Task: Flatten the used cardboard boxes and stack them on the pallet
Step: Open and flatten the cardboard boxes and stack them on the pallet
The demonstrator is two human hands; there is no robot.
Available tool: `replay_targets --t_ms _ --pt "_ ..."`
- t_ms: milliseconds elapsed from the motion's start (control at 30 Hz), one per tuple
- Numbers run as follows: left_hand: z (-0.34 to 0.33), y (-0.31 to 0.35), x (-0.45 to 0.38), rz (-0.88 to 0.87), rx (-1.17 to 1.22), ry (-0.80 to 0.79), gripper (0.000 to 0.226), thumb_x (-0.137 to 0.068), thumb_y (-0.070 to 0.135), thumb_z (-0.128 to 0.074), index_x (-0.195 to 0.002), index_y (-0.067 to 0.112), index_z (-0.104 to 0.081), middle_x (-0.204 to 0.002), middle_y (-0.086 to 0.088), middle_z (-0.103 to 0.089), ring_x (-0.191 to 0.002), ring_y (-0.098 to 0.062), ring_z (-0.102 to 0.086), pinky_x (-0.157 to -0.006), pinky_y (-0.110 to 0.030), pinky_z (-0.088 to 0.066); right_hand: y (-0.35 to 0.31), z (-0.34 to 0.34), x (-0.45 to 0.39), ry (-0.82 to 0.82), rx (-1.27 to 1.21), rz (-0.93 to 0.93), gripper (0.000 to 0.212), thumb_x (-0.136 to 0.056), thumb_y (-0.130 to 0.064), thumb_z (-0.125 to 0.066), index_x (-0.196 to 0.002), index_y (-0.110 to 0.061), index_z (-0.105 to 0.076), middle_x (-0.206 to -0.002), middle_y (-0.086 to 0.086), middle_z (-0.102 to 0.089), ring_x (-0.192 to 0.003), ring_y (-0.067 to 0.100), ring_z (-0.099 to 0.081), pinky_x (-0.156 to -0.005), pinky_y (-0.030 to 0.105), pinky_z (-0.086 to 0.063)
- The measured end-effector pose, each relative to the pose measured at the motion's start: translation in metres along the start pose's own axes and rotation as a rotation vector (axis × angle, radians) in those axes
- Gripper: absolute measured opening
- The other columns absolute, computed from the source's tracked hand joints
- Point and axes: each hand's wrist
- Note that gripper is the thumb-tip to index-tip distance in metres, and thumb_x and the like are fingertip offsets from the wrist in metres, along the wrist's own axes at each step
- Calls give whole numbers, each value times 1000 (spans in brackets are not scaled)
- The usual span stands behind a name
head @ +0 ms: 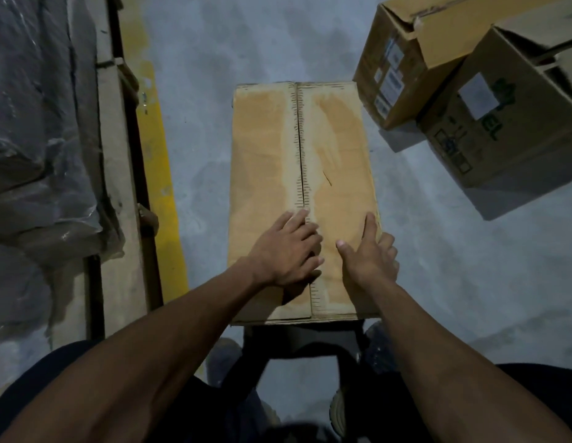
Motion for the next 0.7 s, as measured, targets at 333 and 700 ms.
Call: replay_targets --t_ms 333,700 --pt "85 -13 -3 -266 -370 -71 52 -100 52 -30 -98 15 -67 -97 -4 -64 -94 -23 -57 -98 -38 -41 -1 2 2 -36 0 4 84 -97 -61 -48 -158 -36 4 -148 15 -28 -132 34 -35 -108 48 -32" --pt "87 -72 75 152 -387 -414 32 -98 40 -53 -122 19 -60 -124 -3 -61 -114 -22 -57 -98 -39 -50 -3 6 9 -42 -29 7 84 -97 -62 -48 -158 -36 4 -150 16 -28 -135 35 -35 -110 50 -31"
Point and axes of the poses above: each hand's wrist, its own x-axis away from the middle knuckle, its own z-axis out of the back of the hand, y = z × x
